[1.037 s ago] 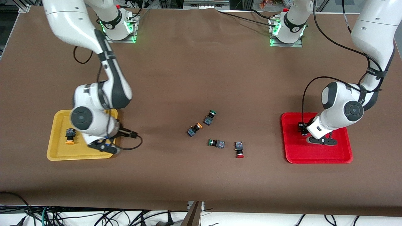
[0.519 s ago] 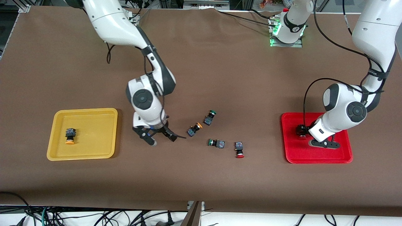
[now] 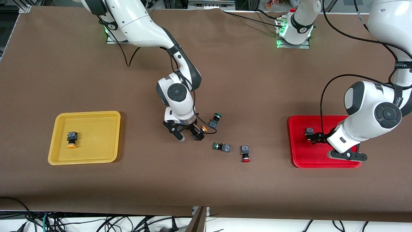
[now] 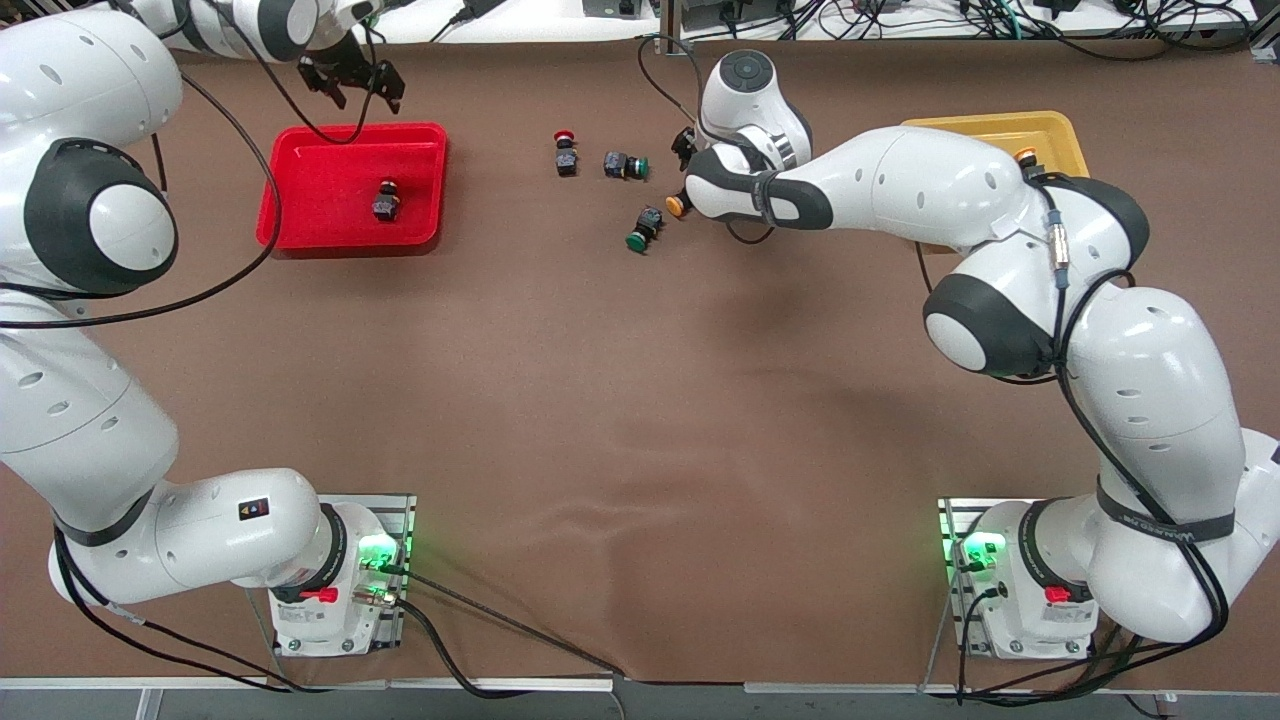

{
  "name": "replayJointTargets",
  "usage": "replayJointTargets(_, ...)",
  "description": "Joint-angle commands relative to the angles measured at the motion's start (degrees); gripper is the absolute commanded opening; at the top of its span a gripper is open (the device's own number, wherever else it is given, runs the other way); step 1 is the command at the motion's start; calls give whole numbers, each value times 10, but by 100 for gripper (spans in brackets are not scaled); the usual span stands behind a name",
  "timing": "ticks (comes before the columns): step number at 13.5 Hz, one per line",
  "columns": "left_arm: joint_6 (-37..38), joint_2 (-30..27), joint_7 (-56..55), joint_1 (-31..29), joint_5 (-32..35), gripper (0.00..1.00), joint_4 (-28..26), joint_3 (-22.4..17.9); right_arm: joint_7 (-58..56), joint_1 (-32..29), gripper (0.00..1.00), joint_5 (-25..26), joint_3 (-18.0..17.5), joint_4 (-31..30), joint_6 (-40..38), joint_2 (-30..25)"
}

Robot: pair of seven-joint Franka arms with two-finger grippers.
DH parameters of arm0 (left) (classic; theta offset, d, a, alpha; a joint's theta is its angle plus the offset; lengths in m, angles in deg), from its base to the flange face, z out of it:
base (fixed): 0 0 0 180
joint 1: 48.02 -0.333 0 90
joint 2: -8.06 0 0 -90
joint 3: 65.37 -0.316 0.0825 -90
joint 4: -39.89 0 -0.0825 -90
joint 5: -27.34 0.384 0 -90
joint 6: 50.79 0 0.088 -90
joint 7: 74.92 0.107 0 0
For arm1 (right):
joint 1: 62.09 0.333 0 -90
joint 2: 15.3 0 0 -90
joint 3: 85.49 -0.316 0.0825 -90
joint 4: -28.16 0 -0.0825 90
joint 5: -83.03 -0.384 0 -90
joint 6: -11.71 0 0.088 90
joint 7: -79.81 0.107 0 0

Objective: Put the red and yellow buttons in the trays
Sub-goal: 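Grasp the yellow button with the right gripper while the left gripper grasps red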

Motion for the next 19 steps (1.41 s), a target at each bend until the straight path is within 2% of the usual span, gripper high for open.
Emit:
replayJointTargets(1, 13, 17, -44, 43, 4, 100, 33, -6, 24, 13, 100, -1, 6, 38, 14, 37)
replayJointTargets(3, 14, 33, -90, 81, 5, 100, 52, -8, 24, 13, 97, -1, 6, 38, 20, 45)
replayJointTargets(4, 13, 43, -126, 102, 6, 100, 56, -9, 22, 15, 69, -1, 6, 38, 20, 47)
replayJointTargets(5, 12, 57, -151, 121, 8, 100, 65, -10, 15, 15, 29, 0, 6, 38, 19, 45)
replayJointTargets(6, 12, 76, -159, 140, 9, 100, 84, -10, 10, 14, 10, 0, 7, 38, 19, 44)
replayJointTargets(7, 12, 94, -163, 155, 7, 100, 99, -11, 7, 10, 0, 2, 7, 38, 18, 44)
replayJointTargets(10, 6, 143, -203, 197, 8, 100, 142, -14, -63, -6, 0, -4, 11, 38, -5, 21)
replayJointTargets(12, 6, 184, -232, 221, 10, 100, 183, -17, -147, -40, 0, -5, 8, 37, -74, -14)
replayJointTargets(14, 1, 221, -255, 266, 8, 100, 214, -52, -277, -87, 0, -5, 8, 37, -163, -49)
replayJointTargets(16, -28, 245, -280, 300, 6, 100, 221, -86, -404, -136, 0, -5, 9, 35, -234, -73)
replayJointTargets(19, -59, 265, -293, 303, 6, 100, 222, -89, -581, -203, 0, -5, 27, 21, -294, -92)
